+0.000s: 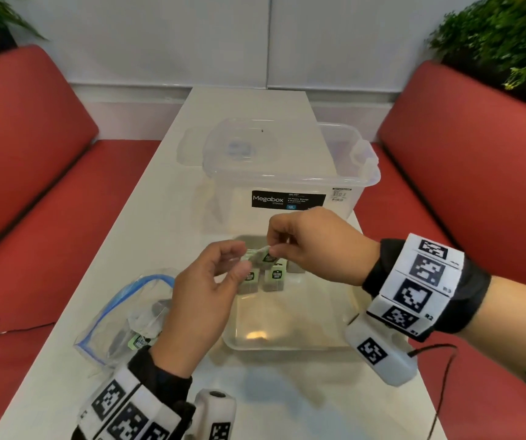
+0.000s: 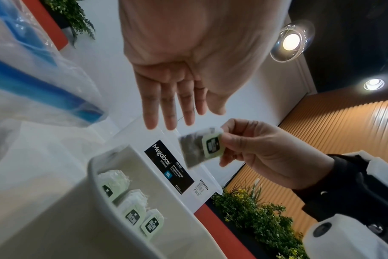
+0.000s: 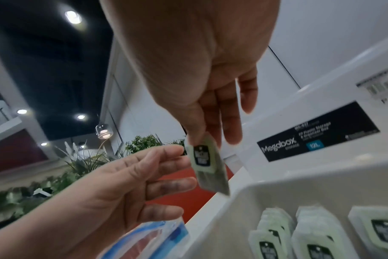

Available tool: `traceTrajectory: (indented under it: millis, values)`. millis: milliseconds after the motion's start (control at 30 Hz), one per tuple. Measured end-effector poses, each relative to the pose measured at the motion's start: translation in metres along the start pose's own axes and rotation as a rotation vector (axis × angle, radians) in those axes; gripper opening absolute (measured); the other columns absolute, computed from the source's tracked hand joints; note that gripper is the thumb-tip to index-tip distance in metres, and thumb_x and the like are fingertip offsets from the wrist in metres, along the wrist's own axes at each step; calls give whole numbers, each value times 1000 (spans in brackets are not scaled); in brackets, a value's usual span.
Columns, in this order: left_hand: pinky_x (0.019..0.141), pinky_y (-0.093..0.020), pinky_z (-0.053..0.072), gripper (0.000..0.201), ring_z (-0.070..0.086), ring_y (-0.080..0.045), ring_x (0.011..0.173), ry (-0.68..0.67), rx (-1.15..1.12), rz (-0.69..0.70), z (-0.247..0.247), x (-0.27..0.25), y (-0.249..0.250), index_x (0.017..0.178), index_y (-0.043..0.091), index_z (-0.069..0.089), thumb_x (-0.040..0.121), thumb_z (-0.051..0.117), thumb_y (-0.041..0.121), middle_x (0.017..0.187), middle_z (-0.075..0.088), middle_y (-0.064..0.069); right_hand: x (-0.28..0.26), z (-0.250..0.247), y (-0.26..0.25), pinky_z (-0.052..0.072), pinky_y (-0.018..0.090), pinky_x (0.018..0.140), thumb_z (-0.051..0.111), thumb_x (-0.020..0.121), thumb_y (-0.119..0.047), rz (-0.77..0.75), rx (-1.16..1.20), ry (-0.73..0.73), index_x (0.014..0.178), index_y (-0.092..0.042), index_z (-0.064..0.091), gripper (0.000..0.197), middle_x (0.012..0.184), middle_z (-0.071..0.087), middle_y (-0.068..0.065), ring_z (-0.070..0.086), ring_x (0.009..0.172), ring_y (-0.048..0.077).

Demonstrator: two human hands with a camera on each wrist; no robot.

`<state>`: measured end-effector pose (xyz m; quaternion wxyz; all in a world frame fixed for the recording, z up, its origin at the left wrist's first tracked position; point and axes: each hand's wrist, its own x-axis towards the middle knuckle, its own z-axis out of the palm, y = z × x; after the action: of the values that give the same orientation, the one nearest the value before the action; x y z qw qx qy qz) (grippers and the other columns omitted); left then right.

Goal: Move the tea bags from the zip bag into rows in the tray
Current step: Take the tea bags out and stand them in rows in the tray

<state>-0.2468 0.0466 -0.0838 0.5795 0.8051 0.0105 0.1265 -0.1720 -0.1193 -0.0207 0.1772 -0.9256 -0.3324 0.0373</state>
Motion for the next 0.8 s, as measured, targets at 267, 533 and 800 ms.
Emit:
traceTrajectory:
  millis: [267, 533, 800]
  values:
    - [85, -17, 46, 32, 55, 10, 102, -139, 23, -35, 15, 1, 2, 112, 38, 53, 86, 62, 22, 106, 62, 23, -5, -2, 3, 35, 24, 67, 63, 87, -23, 61, -29, -97, 93, -21, 67, 8, 78, 62, -7, 50, 73, 10]
    - [80, -41, 54, 33, 66, -10, 74, -100, -35, -63, 29, 6, 10, 101, 36, 53, 80, 69, 17, 74, 70, 7, -6, -4, -2, 37, 24, 66, 62, 86, -24, 18, 7, -48, 88, -22, 64, 3, 71, 57, -12, 52, 71, 10]
    - [76, -38, 55, 32, 68, -13, 74, -113, -69, -65, 28, 5, 9, 98, 36, 56, 78, 72, 17, 75, 71, 2, -7, -4, -1, 44, 28, 70, 63, 86, -25, 19, 71, -52, 87, -22, 66, 4, 75, 63, -6, 55, 72, 11]
